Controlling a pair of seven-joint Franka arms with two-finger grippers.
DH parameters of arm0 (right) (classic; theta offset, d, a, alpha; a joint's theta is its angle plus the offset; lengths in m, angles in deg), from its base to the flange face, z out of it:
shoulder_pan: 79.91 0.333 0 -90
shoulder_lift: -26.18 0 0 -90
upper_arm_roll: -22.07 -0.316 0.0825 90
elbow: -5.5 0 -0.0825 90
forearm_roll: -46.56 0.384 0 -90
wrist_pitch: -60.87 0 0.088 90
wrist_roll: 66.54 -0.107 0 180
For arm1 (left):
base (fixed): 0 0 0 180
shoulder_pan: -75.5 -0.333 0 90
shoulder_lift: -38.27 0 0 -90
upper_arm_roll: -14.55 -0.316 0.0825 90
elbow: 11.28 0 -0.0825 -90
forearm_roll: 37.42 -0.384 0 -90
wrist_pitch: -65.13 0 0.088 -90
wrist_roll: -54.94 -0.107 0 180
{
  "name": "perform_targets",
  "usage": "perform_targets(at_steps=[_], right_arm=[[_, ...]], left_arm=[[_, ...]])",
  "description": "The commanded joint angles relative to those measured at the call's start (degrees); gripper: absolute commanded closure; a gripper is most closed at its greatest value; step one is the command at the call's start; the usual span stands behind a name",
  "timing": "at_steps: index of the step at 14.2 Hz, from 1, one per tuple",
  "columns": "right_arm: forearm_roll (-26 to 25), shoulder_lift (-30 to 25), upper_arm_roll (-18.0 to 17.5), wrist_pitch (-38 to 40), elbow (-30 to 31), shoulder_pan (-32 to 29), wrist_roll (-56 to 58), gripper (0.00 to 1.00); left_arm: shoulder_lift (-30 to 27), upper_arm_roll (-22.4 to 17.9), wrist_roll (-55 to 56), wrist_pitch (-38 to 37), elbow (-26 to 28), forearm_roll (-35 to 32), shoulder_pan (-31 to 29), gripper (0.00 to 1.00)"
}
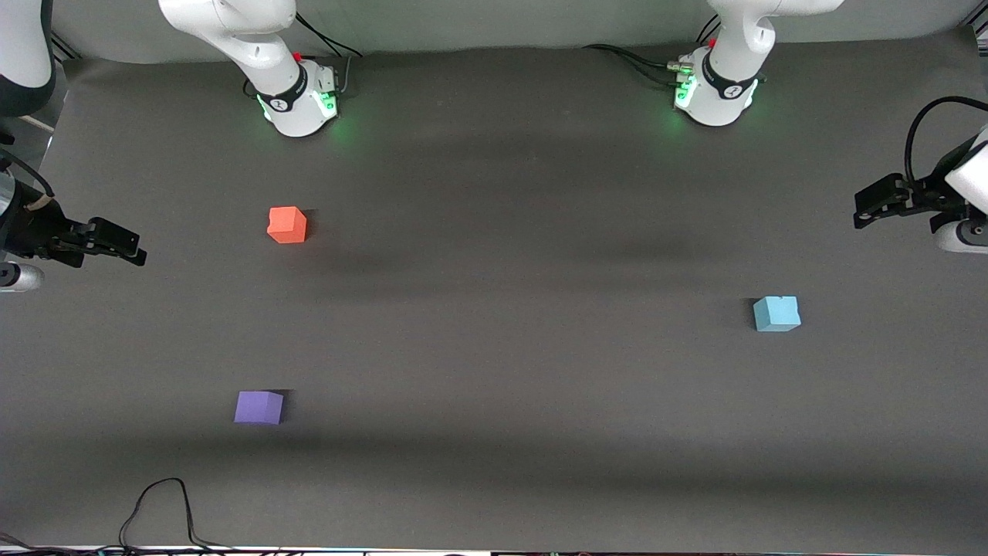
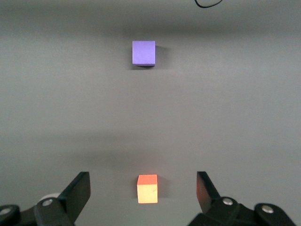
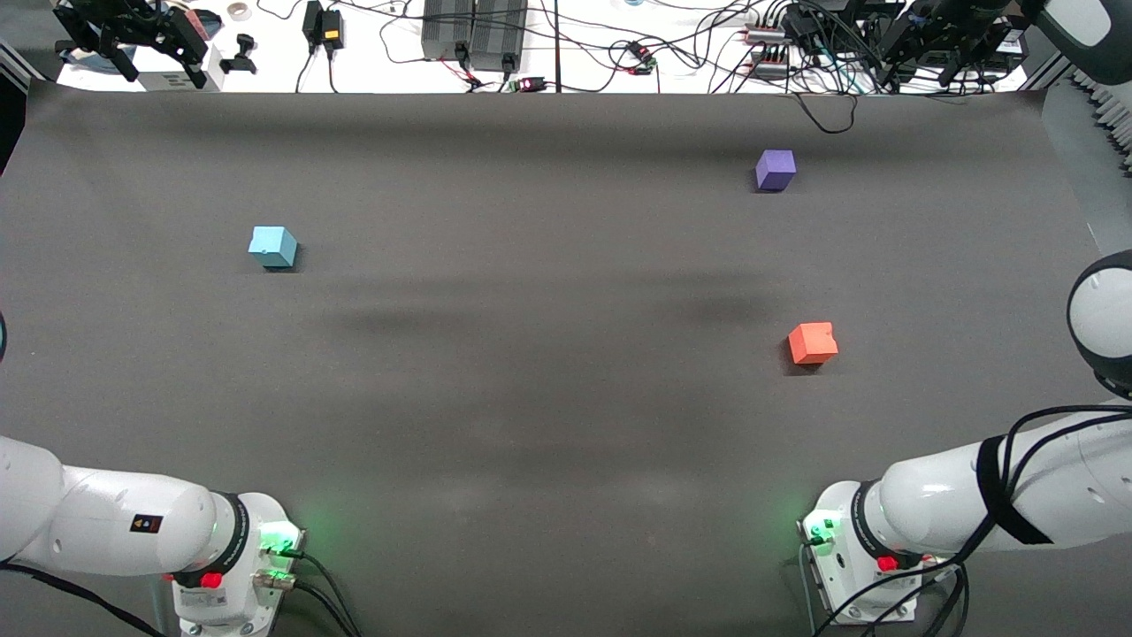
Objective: Place blue block between orange and purple blocks
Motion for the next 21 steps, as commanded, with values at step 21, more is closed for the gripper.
perform_targets(at_steps=[21], right_arm=[[-0.4, -0.6, -0.3, -0.3, 0.4, -0.2, 0.1, 0.00]], left_arm=[[7.3, 0.2, -8.4, 27.2, 21.2, 0.2, -3.7, 0.00]])
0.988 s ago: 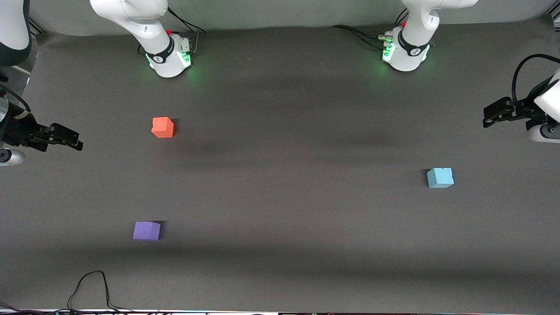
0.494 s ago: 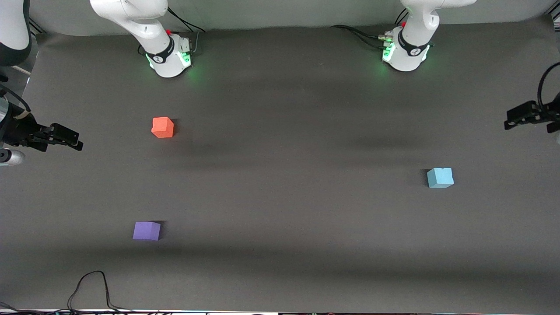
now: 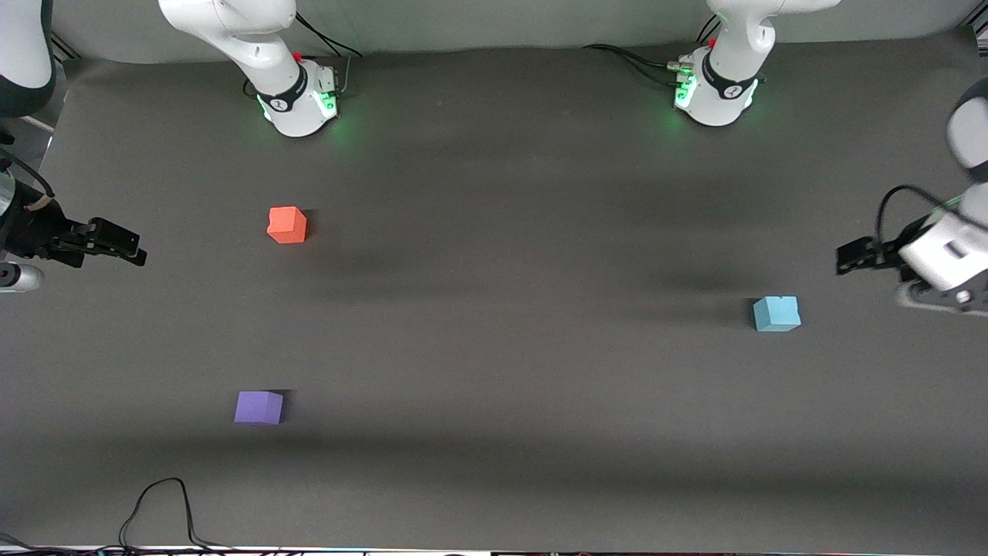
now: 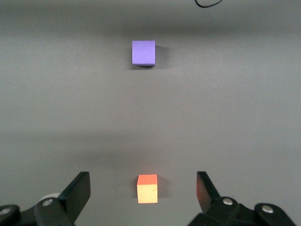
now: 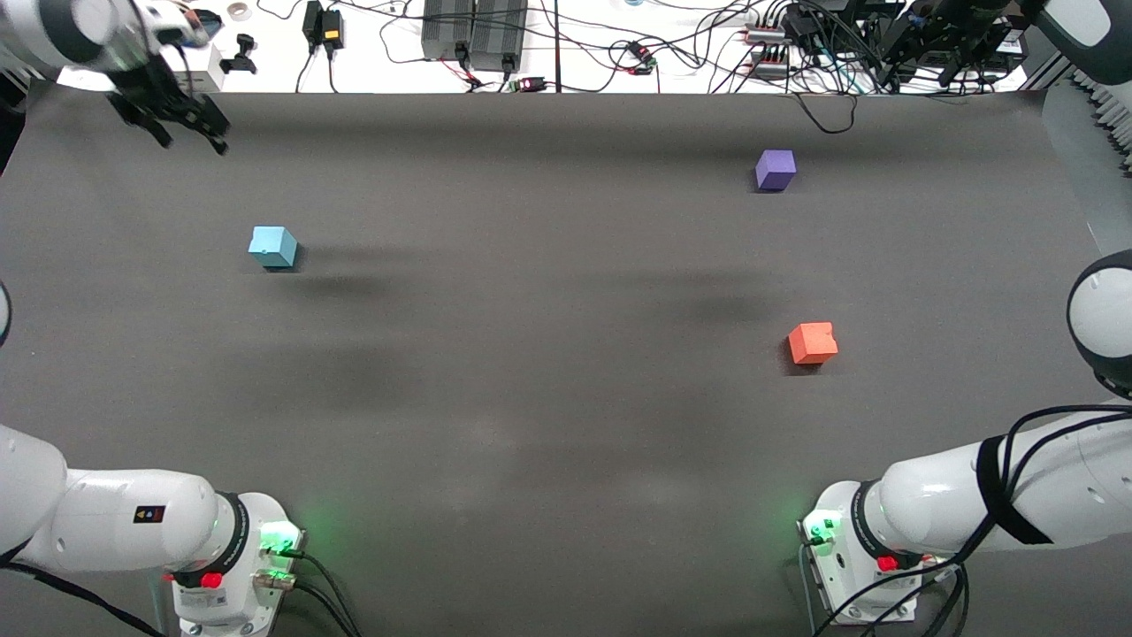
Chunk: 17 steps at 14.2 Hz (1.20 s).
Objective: Place blue block between orange and purple blocks
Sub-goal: 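Move the left gripper down over the light blue block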
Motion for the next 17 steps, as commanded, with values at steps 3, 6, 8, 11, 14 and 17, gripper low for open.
perform_targets(at_steps=[3, 6, 8, 11, 14, 17], right_arm=[[-0.3, -0.6, -0.3, -0.3, 0.5, -0.3, 0.1, 0.00], [-0.3, -0.6, -0.3, -0.3, 0.5, -0.3, 0.1, 0.00], [-0.3, -0.6, -0.3, -0.3, 0.5, -0.3, 0.0, 0.00], [-0.3, -0.6, -0.3, -0.3, 0.5, -0.3, 0.1, 0.00], [-0.3, -0.6, -0.3, -0.3, 0.5, -0.2, 0.0, 0.00], [-0.2, -0.7, -0.2, -0.2, 0.6, -0.3, 0.0, 0.00]], left_arm=[[7.6, -0.5, -0.6, 10.6, 4.3, 0.0, 1.6, 0.00], [9.1, -0.5, -0.7, 19.7, 9.4, -0.2, 1.0, 0.00], [10.8, -0.5, -0.7, 22.3, 10.4, -0.2, 0.9, 0.00], [13.0, -0.5, -0.7, 27.3, 12.1, -0.2, 0.8, 0.00], [15.1, -0.6, -0.7, 31.8, 13.7, -0.2, 0.6, 0.00], [16.5, -0.7, -0.6, 35.9, 15.7, -0.2, -0.1, 0.00]])
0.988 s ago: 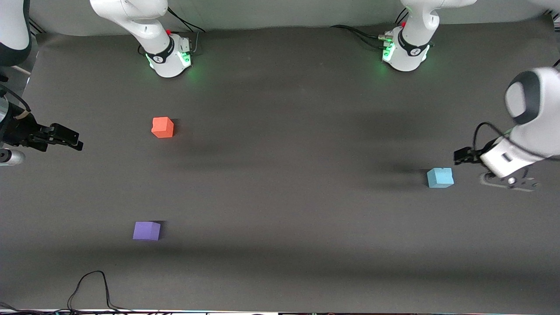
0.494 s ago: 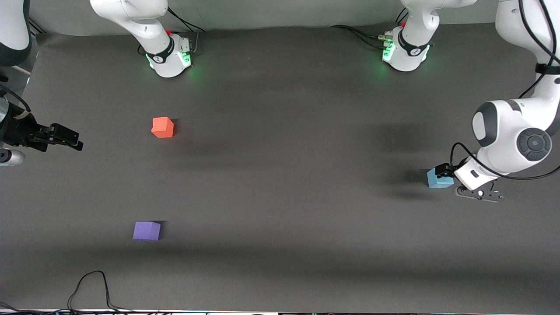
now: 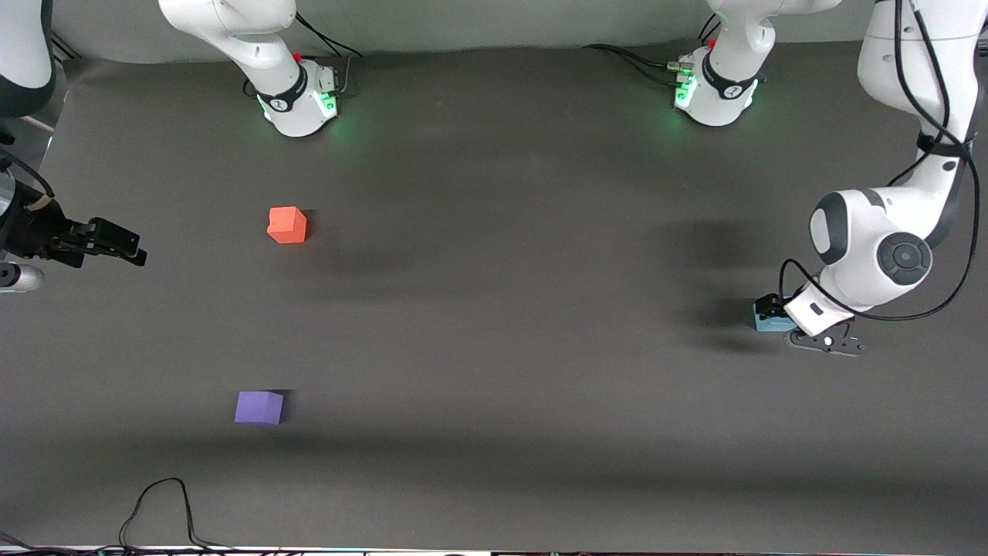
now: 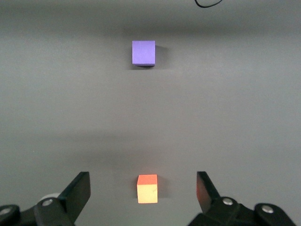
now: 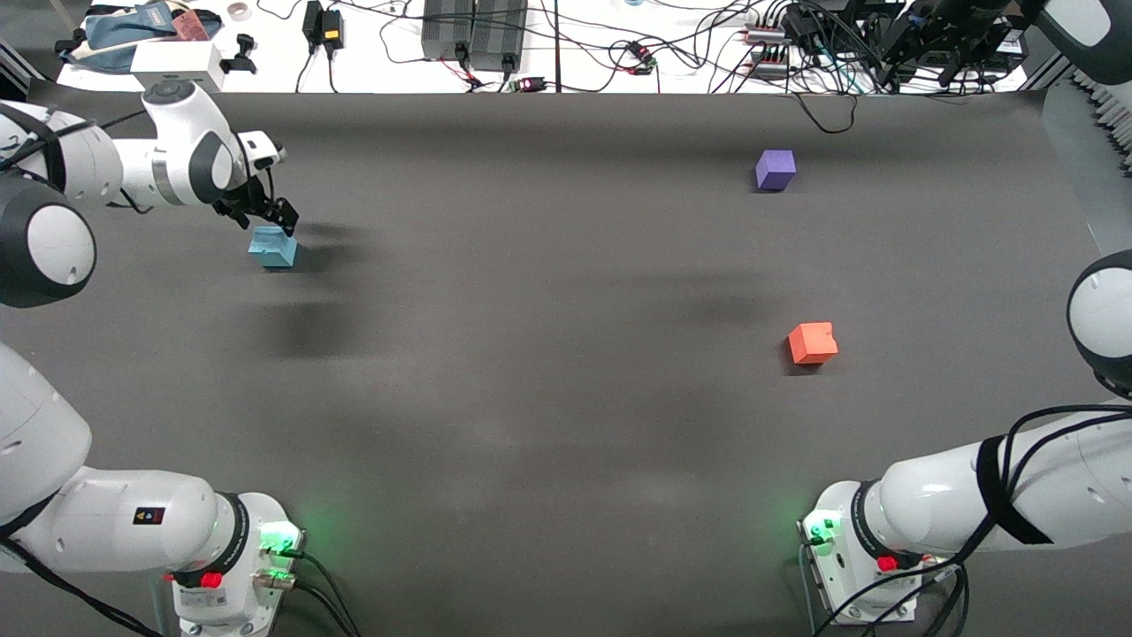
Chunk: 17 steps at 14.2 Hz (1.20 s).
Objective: Place blue block between orange and purple blocks
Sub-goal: 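Close the left gripper on the light blue block and lift it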
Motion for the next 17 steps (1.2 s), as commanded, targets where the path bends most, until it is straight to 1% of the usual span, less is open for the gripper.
perform_targets(at_steps=[1, 2, 3, 4, 5, 6, 8, 10, 11, 13, 14, 15, 17], right_arm=[[-0.3, -0.6, -0.2, -0.2, 0.6, -0.3, 0.0, 0.00], [-0.2, -0.7, -0.2, -0.2, 0.5, -0.2, 0.0, 0.00], [-0.3, -0.7, -0.3, -0.2, 0.5, -0.2, 0.0, 0.00], [-0.3, -0.7, -0.3, -0.2, 0.5, -0.2, 0.0, 0.00], [-0.2, -0.7, -0.3, -0.2, 0.5, -0.3, 0.0, 0.00], [-0.3, -0.6, -0.3, -0.2, 0.5, -0.3, 0.0, 0.00], [-0.3, -0.6, -0.4, -0.2, 0.4, -0.2, -0.1, 0.00], [-0.3, -0.6, -0.4, -0.2, 0.4, -0.2, -0.1, 0.00], [-0.3, -0.7, -0.4, -0.2, 0.4, -0.2, -0.1, 0.00], [-0.3, -0.7, -0.4, -0.2, 0.5, -0.2, -0.1, 0.00], [-0.3, -0.7, -0.4, -0.2, 0.5, -0.3, -0.1, 0.00], [-0.2, -0.6, -0.4, -0.2, 0.4, -0.2, -0.1, 0.00], [-0.3, -0.7, -0.4, -0.2, 0.5, -0.3, -0.1, 0.00]], left_arm=[[0.2, -0.1, -0.6, 3.2, 2.3, -0.1, -0.4, 0.00], [0.2, 0.0, -0.6, 3.3, 2.5, -0.2, -0.4, 0.00], [0.3, 0.0, -0.3, 3.3, 2.5, -0.1, -0.4, 0.03], [0.4, 0.0, 0.1, 3.3, 2.5, -0.1, -0.3, 0.27], [0.4, 0.0, 0.2, 3.3, 2.4, 0.0, -0.3, 0.38], [0.4, 0.0, 0.2, 3.2, 2.4, 0.0, -0.3, 0.45], [0.3, 0.0, 0.6, 2.3, 1.9, 0.1, -0.3, 0.52], [-1.1, -0.3, 0.4, 1.1, 0.4, 0.1, -0.5, 0.53], [-1.8, -0.3, 0.3, -3.3, -1.9, 0.0, -0.5, 0.53], [-3.7, -0.1, 0.9, -15.1, -7.8, 0.0, -0.5, 0.53], [-5.0, 0.0, 1.7, -19.2, -9.7, 0.1, 0.1, 0.53], [-6.8, 0.4, 3.9, -22.2, -10.3, 0.1, 0.5, 0.53], [-10.2, 1.8, 11.2, -26.7, -10.4, 0.1, 5.1, 0.53]])
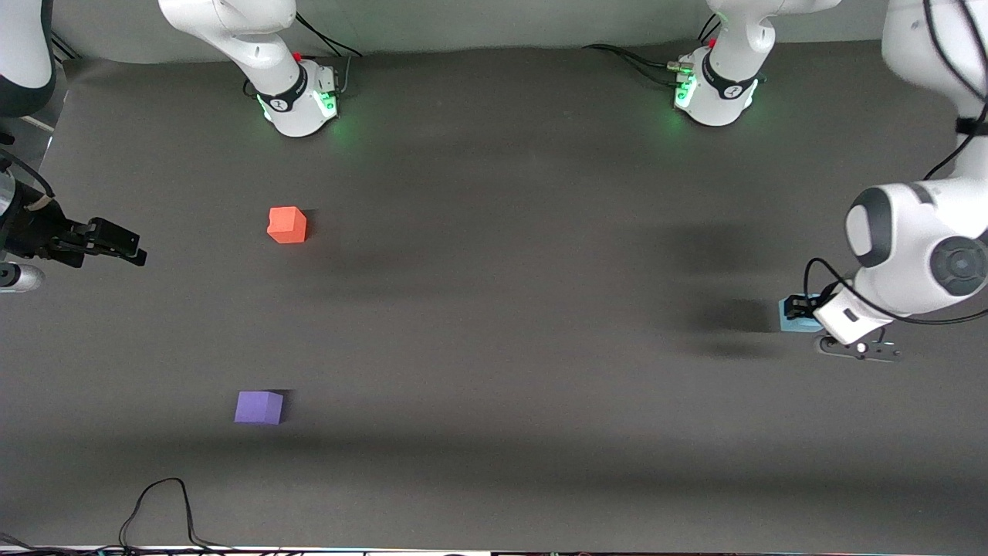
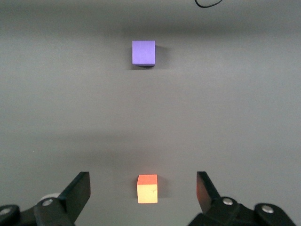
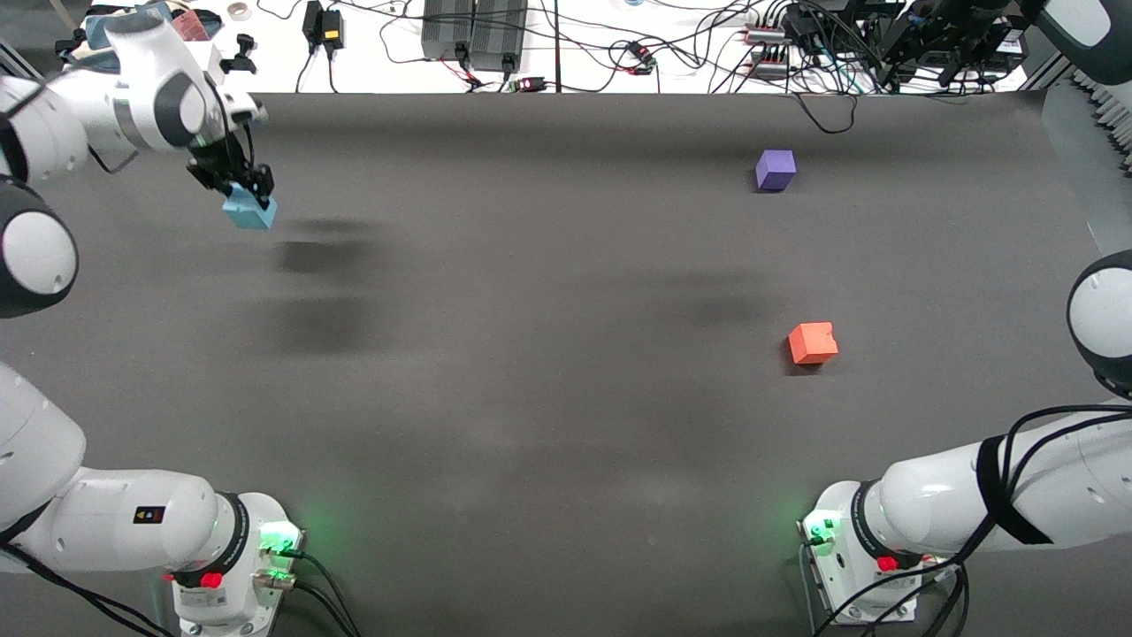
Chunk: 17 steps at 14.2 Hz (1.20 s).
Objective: Place blue block between orange and purple blocks
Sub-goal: 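Close the left gripper on the light blue block and lift it, then carry the blue block with the left gripper to the table's middle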
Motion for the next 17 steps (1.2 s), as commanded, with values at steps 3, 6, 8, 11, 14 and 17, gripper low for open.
perform_targets(at_steps=[3, 6, 8, 11, 14, 17], right_arm=[[-0.2, -0.6, -0.5, -0.2, 0.1, -0.2, -0.2, 0.00], [1.4, -0.6, -0.9, -0.2, 0.0, 1.0, -0.2, 0.00], [2.4, -0.5, -0.7, 0.1, 0.6, 0.9, 1.2, 0.00], [1.6, 0.1, -0.2, 1.3, 2.1, 0.5, 8.7, 0.00], [1.4, -1.2, 1.1, 1.4, 1.6, 0.9, 6.9, 0.00], [-1.0, -2.1, 0.7, 1.7, 1.5, 4.6, -2.7, 0.00]], left_arm=[[-5.8, 4.3, 22.5, -6.6, 0.3, 0.0, 14.5, 0.53], [-1.9, 7.5, 38.4, -4.9, -4.1, -0.1, 25.0, 0.53], [4.4, 7.8, 46.9, -4.0, -10.7, -0.8, 32.1, 0.53], [15.2, 7.7, 55.8, -4.0, -21.0, -1.8, 39.6, 0.53], [25.9, 7.7, 62.0, -3.0, -29.5, -4.9, 41.5, 0.53], [29.7, 7.6, 66.3, 3.5, -29.8, -5.7, 42.4, 0.53]])
